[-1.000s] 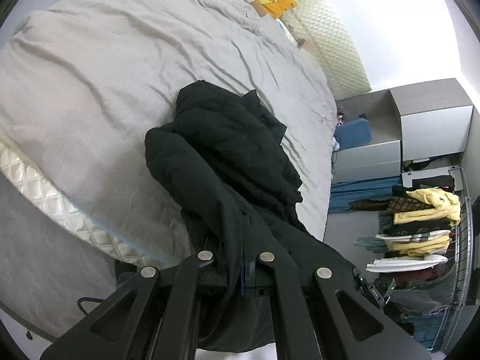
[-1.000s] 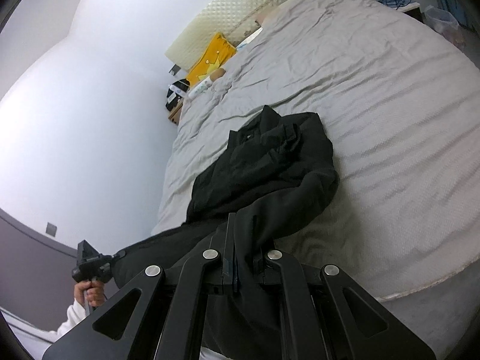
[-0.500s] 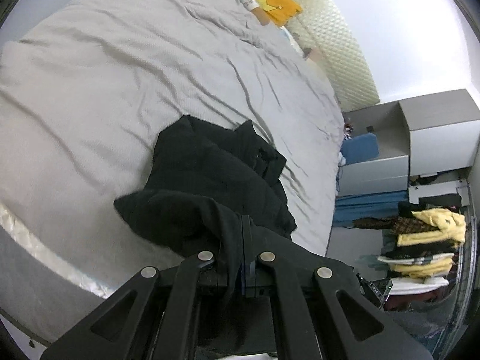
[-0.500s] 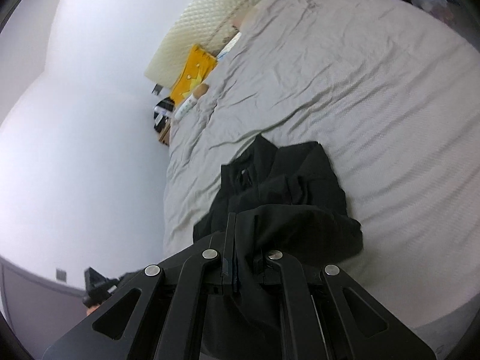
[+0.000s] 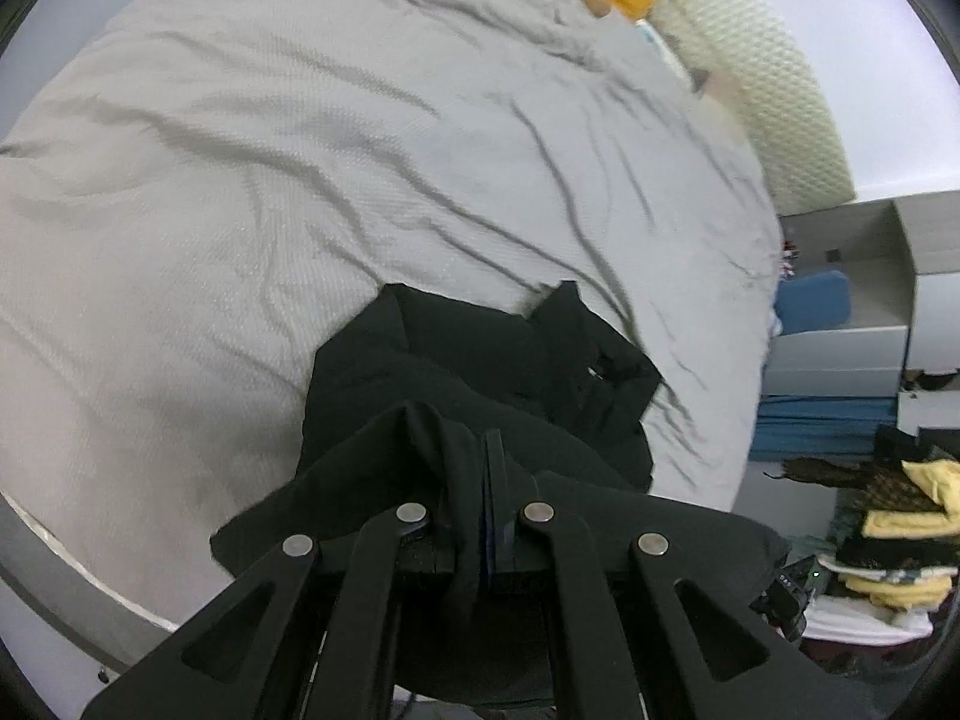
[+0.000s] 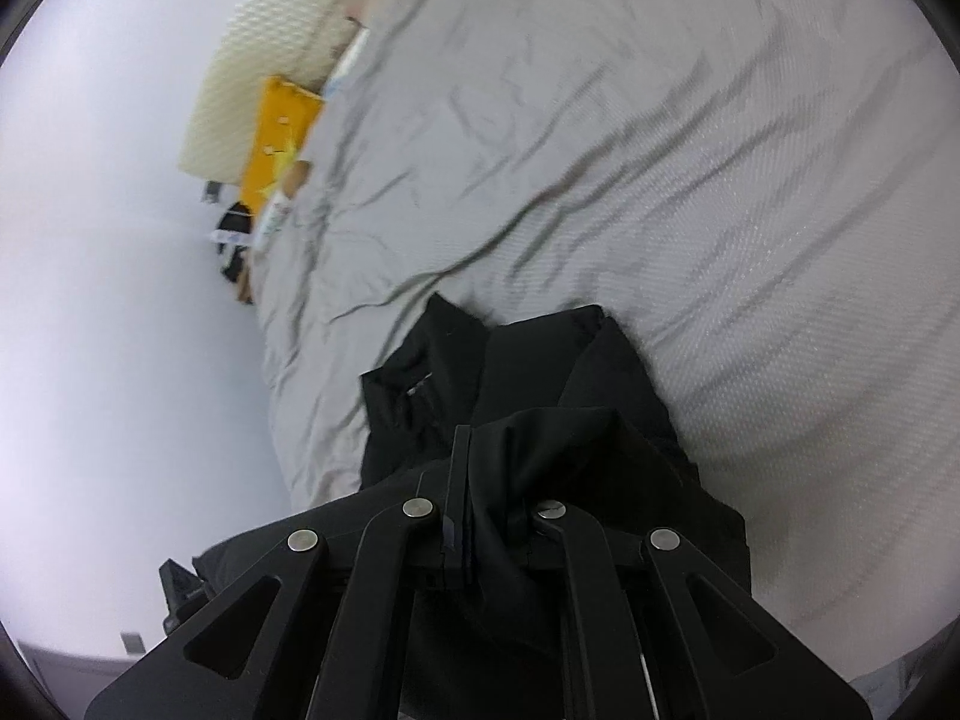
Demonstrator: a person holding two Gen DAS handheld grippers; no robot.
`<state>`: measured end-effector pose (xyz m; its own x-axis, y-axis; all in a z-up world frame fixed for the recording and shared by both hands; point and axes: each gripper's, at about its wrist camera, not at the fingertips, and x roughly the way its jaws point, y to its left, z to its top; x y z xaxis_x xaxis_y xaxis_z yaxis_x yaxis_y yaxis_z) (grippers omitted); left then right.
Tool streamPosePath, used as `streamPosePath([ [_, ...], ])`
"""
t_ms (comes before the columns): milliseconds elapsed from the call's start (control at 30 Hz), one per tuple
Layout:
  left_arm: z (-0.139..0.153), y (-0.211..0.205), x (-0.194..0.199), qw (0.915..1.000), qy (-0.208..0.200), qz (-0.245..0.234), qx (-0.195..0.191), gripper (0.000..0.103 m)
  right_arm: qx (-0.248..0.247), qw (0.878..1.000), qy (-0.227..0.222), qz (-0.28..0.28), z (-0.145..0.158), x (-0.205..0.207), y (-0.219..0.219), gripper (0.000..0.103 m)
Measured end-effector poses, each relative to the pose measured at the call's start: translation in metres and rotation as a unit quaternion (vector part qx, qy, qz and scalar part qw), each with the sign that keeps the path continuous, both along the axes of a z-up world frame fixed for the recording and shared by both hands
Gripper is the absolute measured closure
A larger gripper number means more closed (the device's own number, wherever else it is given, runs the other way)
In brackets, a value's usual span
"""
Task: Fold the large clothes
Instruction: 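Lift the hem with both tools and carry it toward the collar, then lay the hem on the collar and open both tools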
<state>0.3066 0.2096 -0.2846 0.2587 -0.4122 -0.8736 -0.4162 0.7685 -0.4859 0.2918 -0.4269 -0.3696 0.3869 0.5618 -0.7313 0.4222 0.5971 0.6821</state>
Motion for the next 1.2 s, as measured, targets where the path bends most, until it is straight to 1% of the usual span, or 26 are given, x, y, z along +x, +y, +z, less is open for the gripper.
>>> streamPosePath([
  [67,-0.014,-0.003,0.019,0.9998,0.012,-0.005,0.011,0.100,0.002,1.000,0.017,-0.002,-0.014,0.013,0.000,0.099],
  [200,-0.042,-0.003,0.048,0.9991,0.039,-0.004,0.019,0.100,0.007,0.999,0.054,-0.001,-0.041,0.039,0.000,0.099],
  [433,-0.097,-0.005,0.090,0.9961,0.082,0.002,0.031,0.098,0.017,0.994,0.106,-0.001,-0.086,0.069,0.002,0.099],
  [567,-0.128,-0.005,0.107,0.9939,0.104,0.009,0.033,0.097,0.019,0.992,0.127,-0.006,-0.109,0.081,0.002,0.100],
  [700,-0.149,-0.006,0.123,0.9933,0.109,0.011,0.035,0.095,0.017,0.989,0.147,-0.007,-0.131,0.090,0.002,0.100],
  [867,-0.177,-0.010,0.138,0.9916,0.124,0.016,0.035,0.095,0.011,0.987,0.159,-0.002,-0.150,0.102,0.005,0.101],
  [967,-0.190,-0.013,0.145,0.9910,0.129,0.019,0.032,0.095,0.014,0.986,0.163,-0.001,-0.162,0.105,0.007,0.101],
  [1033,-0.193,-0.014,0.148,0.9911,0.128,0.022,0.028,0.095,0.012,0.987,0.162,-0.004,-0.162,0.105,0.007,0.101],
  [1133,-0.185,-0.017,0.148,0.9911,0.129,0.011,0.031,0.095,0.003,0.988,0.157,-0.001,-0.148,0.102,0.008,0.100],
  [1167,-0.179,-0.017,0.147,0.9913,0.128,0.011,0.029,0.095,0.006,0.988,0.155,0.000,-0.143,0.101,0.007,0.096],
  [1200,-0.173,-0.014,0.144,0.9916,0.126,0.008,0.027,0.095,0.009,0.988,0.152,0.002,-0.138,0.100,0.006,0.094],
])
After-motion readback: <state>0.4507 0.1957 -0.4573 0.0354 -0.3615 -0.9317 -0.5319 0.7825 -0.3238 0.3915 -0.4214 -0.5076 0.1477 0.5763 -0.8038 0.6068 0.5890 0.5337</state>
